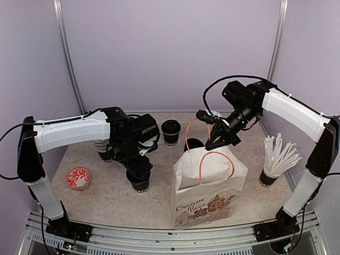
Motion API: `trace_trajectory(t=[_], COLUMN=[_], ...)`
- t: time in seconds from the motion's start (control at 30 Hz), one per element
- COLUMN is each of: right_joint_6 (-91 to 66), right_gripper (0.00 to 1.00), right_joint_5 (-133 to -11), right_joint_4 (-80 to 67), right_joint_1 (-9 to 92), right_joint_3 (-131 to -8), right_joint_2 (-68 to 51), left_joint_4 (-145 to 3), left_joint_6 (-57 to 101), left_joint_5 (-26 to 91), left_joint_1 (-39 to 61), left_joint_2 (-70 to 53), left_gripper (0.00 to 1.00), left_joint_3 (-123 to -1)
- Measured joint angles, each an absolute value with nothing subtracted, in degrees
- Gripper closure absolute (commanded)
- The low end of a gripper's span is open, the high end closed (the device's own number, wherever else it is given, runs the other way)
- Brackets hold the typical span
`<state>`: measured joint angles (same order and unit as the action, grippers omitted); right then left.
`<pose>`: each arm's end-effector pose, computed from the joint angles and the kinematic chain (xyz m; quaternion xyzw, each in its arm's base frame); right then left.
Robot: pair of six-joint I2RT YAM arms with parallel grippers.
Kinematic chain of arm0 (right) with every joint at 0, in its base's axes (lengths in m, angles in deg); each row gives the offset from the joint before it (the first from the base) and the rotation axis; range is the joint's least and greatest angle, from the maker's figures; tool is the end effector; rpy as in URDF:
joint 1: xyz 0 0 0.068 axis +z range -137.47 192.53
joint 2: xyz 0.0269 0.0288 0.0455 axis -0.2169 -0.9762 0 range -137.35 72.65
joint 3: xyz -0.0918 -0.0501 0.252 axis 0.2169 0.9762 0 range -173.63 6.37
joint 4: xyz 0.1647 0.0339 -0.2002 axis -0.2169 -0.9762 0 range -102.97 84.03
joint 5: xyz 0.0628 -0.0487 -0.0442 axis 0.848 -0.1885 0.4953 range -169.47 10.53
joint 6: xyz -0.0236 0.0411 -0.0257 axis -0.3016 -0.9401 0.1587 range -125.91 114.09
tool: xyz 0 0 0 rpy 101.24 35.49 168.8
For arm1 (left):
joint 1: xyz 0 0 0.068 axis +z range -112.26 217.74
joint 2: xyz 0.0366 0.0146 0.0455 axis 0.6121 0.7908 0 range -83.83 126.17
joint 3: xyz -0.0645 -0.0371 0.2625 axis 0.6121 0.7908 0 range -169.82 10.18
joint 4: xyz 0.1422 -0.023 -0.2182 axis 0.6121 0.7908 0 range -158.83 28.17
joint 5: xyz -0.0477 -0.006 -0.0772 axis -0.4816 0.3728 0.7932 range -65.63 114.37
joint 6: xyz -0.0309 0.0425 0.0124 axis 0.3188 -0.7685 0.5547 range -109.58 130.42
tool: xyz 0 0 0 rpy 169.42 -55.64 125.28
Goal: Pack the takeout coffee
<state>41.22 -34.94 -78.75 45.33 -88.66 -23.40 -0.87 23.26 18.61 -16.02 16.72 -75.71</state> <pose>0.2568 0.1953 0.3362 -0.6294 0.6679 0.3559 0.1761 0.2007 -0.2678 0.2605 0.3454 0.9349 0.0066 0.0812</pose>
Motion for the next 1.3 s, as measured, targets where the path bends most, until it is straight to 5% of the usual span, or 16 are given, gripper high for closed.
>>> trace_trajectory(t=[0.27, 0.73, 1.0, 1.3], right_joint_6=[41.1, 38.8, 36.4, 34.5], right_gripper=[1.0, 1.0, 1.0, 1.0], right_joint_5=[-35.0, -35.4, -36.7, -37.1], right_joint_4=[-78.5, -77.8, -77.5, -77.7], right_joint_1=[45.3, 45.4, 47.4, 48.4], right_joint_3=[-88.6, -89.8, -96.7, -98.6], right_joint_2=[-23.4, -23.6, -27.7, -28.5], left_joint_4=[-1.1, 1.2, 4.3, 4.4], left_joint_6=[22.7, 25.1, 27.6, 27.2], left_joint_5=[19.1, 15.2, 6.4, 2.5], left_joint_1=[-16.0, -14.0, -10.7, -18.6], left_joint_2=[16.9, 16.5, 10.5, 3.8], left_gripper=[0.34, 0.35, 0.36, 0.37], left_joint_3=[-75.8, -79.1, -93.3, -105.9])
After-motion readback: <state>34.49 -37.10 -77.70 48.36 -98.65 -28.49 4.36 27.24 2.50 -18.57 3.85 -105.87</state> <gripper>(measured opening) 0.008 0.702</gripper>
